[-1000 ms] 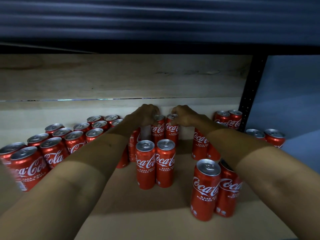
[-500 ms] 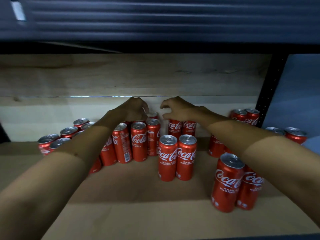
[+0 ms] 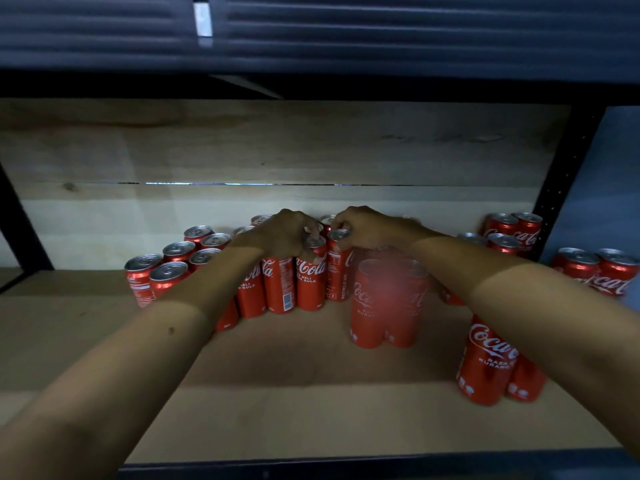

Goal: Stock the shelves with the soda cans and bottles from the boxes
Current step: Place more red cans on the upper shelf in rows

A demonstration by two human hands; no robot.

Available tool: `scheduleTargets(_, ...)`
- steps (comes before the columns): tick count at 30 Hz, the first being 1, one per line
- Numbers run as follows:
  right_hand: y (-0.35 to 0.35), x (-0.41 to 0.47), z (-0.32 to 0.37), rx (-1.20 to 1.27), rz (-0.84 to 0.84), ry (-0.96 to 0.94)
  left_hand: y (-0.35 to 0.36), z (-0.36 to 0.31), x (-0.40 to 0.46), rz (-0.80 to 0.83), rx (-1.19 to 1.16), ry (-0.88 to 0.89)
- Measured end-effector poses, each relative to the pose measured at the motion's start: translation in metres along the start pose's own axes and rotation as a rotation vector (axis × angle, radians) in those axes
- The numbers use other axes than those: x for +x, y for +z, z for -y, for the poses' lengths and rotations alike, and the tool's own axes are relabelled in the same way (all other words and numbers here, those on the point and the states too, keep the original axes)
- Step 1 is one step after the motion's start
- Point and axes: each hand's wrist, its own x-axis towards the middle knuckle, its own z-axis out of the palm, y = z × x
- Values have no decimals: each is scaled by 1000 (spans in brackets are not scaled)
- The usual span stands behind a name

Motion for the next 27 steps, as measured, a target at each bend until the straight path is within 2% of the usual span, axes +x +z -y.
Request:
scheduleTargets(4, 1, -10, 4, 92, -39, 22, 6, 2, -4, -57, 18, -2)
scheduleTargets(13, -6, -36, 13, 279, -175, 12, -5, 3, -15, -226, -150, 21)
scheduleTargets(21, -37, -66, 51, 347, -276, 23, -41, -8, -49, -289, -335, 24)
scheduleTargets(27, -30, -92, 90, 361, -266, 43, -45, -8, -90, -279, -373, 0)
